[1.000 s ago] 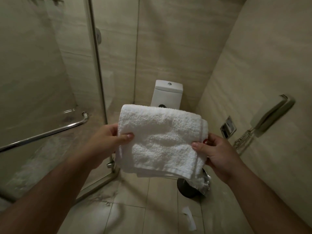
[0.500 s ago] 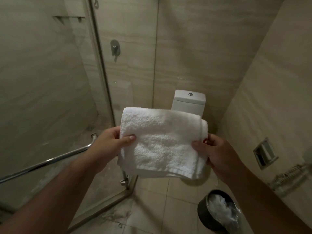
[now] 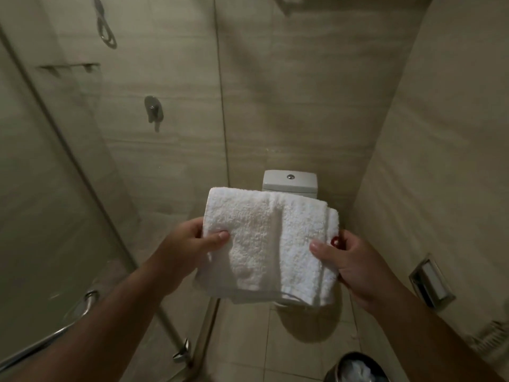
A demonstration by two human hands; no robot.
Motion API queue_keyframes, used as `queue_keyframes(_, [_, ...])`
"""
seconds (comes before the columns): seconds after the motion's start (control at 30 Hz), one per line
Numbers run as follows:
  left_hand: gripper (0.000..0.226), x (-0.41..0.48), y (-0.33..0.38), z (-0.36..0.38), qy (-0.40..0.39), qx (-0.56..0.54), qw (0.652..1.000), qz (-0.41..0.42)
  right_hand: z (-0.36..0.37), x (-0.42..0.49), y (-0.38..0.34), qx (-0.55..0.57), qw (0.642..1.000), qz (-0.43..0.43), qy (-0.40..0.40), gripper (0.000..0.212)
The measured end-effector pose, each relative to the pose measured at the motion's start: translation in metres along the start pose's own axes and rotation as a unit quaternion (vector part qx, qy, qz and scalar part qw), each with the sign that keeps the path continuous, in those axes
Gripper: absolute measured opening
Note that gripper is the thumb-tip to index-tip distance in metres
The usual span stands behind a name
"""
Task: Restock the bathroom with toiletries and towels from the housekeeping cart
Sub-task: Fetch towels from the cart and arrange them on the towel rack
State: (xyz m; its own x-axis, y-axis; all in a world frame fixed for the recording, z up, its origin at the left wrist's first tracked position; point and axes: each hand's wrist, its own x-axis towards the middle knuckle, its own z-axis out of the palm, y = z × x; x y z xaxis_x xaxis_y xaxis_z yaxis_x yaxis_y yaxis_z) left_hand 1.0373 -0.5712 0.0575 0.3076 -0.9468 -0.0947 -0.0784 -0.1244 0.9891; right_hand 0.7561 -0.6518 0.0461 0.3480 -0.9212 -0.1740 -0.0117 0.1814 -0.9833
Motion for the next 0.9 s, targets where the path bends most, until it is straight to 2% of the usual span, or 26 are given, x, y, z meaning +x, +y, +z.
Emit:
queue_keyframes(0.1, [0.016, 0.025, 0.004, 0.012, -0.027, -0.011, 1.0, -0.004, -0.01, 0.016, -0.002, 0.015, 0.999, -0.005, 0.036, 0.035])
queue_keyframes(0.23, [0.016, 0.065, 0.005, 0.021, -0.052, 0.004, 0.999, 0.003, -0.015, 0.04, -0.009, 0.015, 0.997, -0.003, 0.073, 0.026])
queue_keyframes(0.47, [0.014, 0.159, 0.038, 0.035, -0.102, -0.005, 0.993, 0.051, -0.027, 0.095, -0.06, -0.012, 0.986, -0.049, 0.159, 0.024])
queue_keyframes(0.67, [0.013, 0.231, 0.061, 0.04, -0.154, -0.005, 0.986, 0.068, -0.027, 0.136, -0.087, -0.016, 0.979, -0.062, 0.196, 0.022])
queue_keyframes(0.9, [0.014, 0.286, 0.054, 0.041, -0.182, -0.029, 0.982, 0.043, -0.025, 0.178, -0.082, -0.017, 0.974, -0.045, 0.219, 0.024])
